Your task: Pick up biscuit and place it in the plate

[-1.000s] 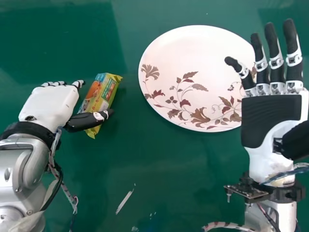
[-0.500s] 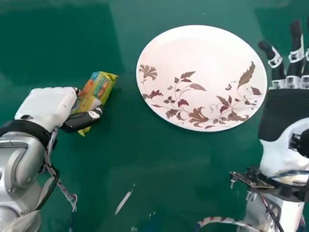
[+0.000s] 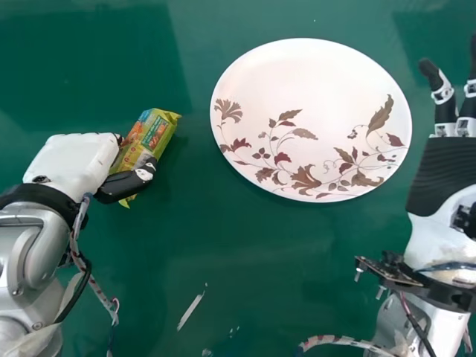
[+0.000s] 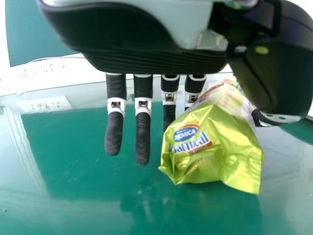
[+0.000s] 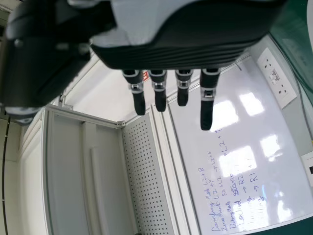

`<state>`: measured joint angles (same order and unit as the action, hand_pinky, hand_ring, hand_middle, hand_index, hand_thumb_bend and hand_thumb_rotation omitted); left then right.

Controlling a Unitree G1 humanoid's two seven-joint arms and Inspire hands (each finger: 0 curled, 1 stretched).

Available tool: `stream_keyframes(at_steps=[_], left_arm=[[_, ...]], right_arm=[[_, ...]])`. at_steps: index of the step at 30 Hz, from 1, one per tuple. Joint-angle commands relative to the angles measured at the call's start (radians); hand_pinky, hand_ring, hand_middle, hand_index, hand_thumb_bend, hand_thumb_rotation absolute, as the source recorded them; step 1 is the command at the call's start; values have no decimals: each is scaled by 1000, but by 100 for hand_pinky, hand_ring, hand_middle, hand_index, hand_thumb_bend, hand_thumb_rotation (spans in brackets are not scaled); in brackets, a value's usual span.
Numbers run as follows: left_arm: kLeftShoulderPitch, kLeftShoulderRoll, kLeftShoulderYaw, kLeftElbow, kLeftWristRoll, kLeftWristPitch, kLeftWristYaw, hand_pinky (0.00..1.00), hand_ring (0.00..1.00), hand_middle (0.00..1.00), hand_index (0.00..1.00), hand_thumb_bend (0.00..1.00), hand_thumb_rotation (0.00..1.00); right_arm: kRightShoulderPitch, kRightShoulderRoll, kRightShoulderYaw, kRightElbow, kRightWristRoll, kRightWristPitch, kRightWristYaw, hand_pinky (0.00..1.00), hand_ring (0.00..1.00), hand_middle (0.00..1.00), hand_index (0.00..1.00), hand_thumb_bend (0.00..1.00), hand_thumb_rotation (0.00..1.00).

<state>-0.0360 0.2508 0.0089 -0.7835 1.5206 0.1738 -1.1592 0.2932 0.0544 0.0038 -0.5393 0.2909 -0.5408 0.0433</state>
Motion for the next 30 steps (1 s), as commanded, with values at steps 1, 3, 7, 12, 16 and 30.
stream_keyframes(at_steps=[1, 3, 7, 12, 16, 30], left_arm=[[115, 11, -17, 101, 0, 2, -164, 33, 44, 46, 50, 51, 0], [116, 11, -17, 99, -2, 2, -163, 34, 45, 47, 50, 51, 0], [119, 9, -18, 93, -2, 1, -149, 34, 45, 47, 49, 51, 0], [127, -45, 1, 68, -31, 48, -57, 34, 45, 47, 49, 51, 0], [126, -88, 23, 48, -64, 95, 11, 33, 45, 46, 50, 51, 0], [114, -49, 48, -33, -160, 91, 43, 30, 45, 47, 50, 51, 0]], right_arm=[[12, 28, 4, -5, 15, -25, -1, 75, 100, 100, 95, 100, 63], [10, 29, 6, -4, 23, -27, -1, 75, 100, 100, 95, 100, 63], [12, 28, 7, -5, 24, -27, -3, 74, 100, 100, 94, 100, 63], [12, 24, 4, 1, 17, -29, -1, 66, 97, 98, 90, 99, 57], [4, 17, 0, 17, 24, -34, 8, 65, 92, 94, 89, 94, 52], [-27, 13, -12, 43, 27, -33, 19, 76, 87, 86, 84, 86, 51]])
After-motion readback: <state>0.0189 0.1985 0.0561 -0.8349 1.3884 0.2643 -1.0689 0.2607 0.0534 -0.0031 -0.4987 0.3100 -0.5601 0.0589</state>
